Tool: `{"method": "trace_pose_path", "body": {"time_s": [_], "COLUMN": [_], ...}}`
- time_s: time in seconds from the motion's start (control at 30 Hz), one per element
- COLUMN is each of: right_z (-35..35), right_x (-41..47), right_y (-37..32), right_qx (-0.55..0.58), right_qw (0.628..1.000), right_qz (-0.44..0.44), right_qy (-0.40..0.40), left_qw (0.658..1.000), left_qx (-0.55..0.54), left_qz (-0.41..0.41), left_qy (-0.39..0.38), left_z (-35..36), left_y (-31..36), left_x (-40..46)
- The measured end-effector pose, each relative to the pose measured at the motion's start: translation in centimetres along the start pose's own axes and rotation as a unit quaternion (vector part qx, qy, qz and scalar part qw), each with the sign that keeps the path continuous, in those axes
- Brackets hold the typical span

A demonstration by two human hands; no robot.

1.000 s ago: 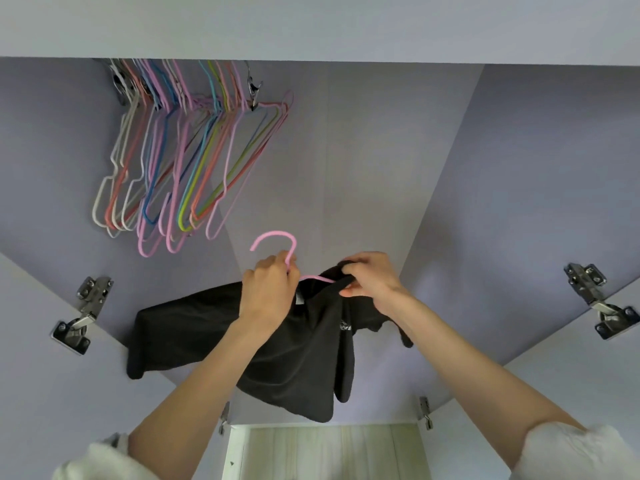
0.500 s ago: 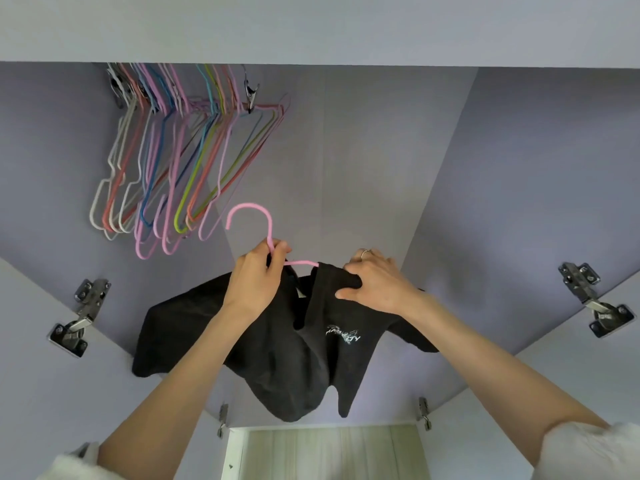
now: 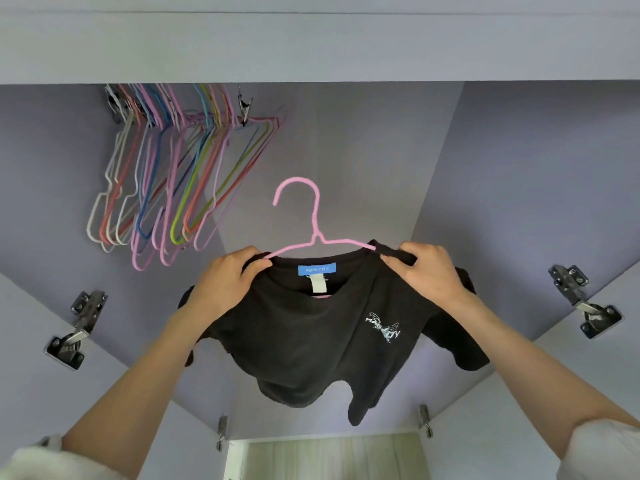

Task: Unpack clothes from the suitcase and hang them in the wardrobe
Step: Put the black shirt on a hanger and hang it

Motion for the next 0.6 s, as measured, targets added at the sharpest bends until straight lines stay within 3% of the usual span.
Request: {"method": "trace_pose_path", "body": {"time_s": [0.2,0.33,0.5,0.6], "right_z": [-1.9,0.0,-0.4,-1.5], "right_x": [0.2,-0.3,0.0,-0.1], "right_y": [1.2,0.6,2.4,3.3], "right_qx": [-0.050,-0.054,-0.015,-0.073], "right_qw": [0.997,0.996,0.998,0.993], "right_qz": [-0.056,-0.026,0.053,0.079], "right_qy": [-0.011,-0.059,0.001,0.051], "left_qw": [0.998,0.995,0.996,0.998], "left_qx": [-0.042,-0.073,-0.070,-0.058], "left_qz": [-0.038,-0.022,-0.023,-0.017], "left_qy": [0.041,0.071,0.055,0.034], "left_z": [-1.1,-0.8,-0.1,0.7], "left_y": [-0.3,2.3,3.5,4.0], "left_x": [0.2,0.6,1.4,1.6]}}
Point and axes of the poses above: each hand's wrist, its own x-axis towards the middle knuckle, its own z-axis out of the palm, y = z × x, the point moved 10 cm from there along x, towards the middle knuckle, and after that the axes turned 12 degrees about y, right-handed, at the moved point
